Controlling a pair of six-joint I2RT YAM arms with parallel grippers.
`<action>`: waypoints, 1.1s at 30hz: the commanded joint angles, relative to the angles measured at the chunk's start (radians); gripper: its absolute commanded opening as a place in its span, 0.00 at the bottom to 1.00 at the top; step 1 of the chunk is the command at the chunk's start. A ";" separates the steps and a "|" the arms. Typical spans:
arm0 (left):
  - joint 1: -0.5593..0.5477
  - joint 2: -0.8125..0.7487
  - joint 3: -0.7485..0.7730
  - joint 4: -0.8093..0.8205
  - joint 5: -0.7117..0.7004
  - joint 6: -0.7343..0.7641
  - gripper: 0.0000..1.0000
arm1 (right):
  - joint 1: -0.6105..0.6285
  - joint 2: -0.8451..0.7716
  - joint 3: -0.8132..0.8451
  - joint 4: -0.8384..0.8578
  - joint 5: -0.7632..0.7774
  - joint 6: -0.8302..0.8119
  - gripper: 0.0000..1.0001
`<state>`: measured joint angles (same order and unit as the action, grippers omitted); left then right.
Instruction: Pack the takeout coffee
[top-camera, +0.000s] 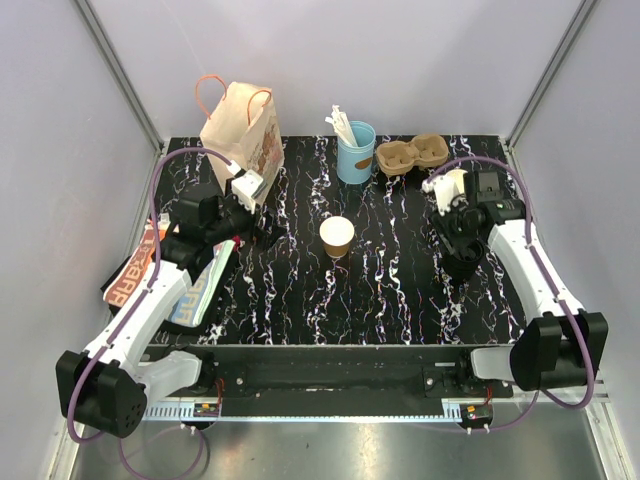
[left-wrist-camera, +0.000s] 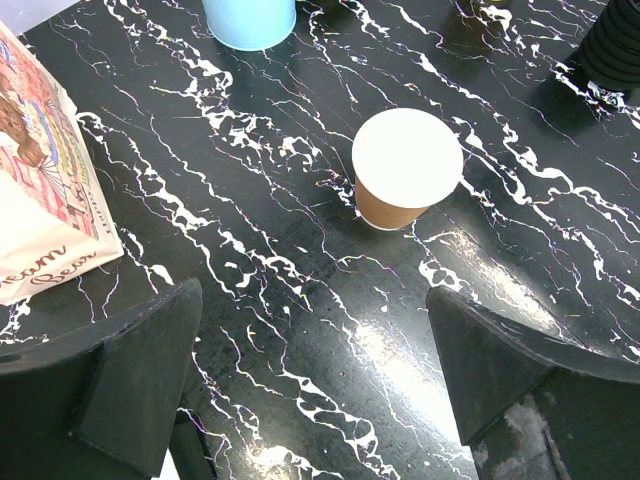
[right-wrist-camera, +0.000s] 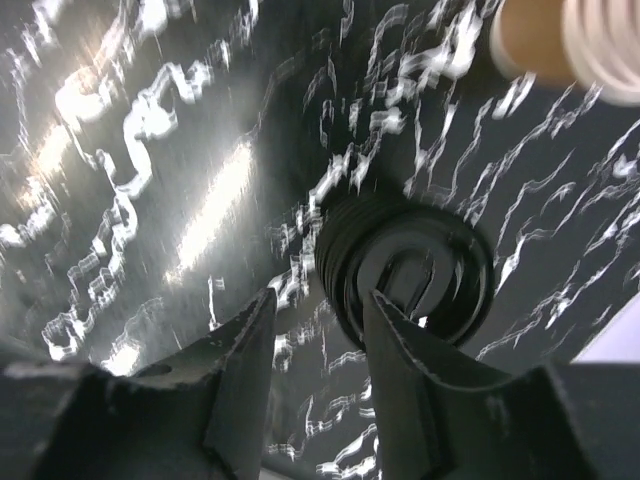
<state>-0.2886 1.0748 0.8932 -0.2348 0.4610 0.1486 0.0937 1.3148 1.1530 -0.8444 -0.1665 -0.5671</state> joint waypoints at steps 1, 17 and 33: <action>0.005 -0.010 0.010 0.035 0.027 -0.001 0.99 | -0.052 -0.035 -0.024 -0.045 -0.011 -0.119 0.45; 0.005 -0.006 0.010 0.035 0.027 0.000 0.99 | -0.132 0.063 -0.076 -0.044 -0.059 -0.175 0.47; 0.003 -0.004 0.010 0.034 0.028 -0.001 0.99 | -0.134 0.133 -0.088 -0.007 -0.079 -0.172 0.48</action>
<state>-0.2886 1.0752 0.8932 -0.2379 0.4644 0.1486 -0.0364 1.4273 1.0725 -0.8841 -0.2302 -0.7254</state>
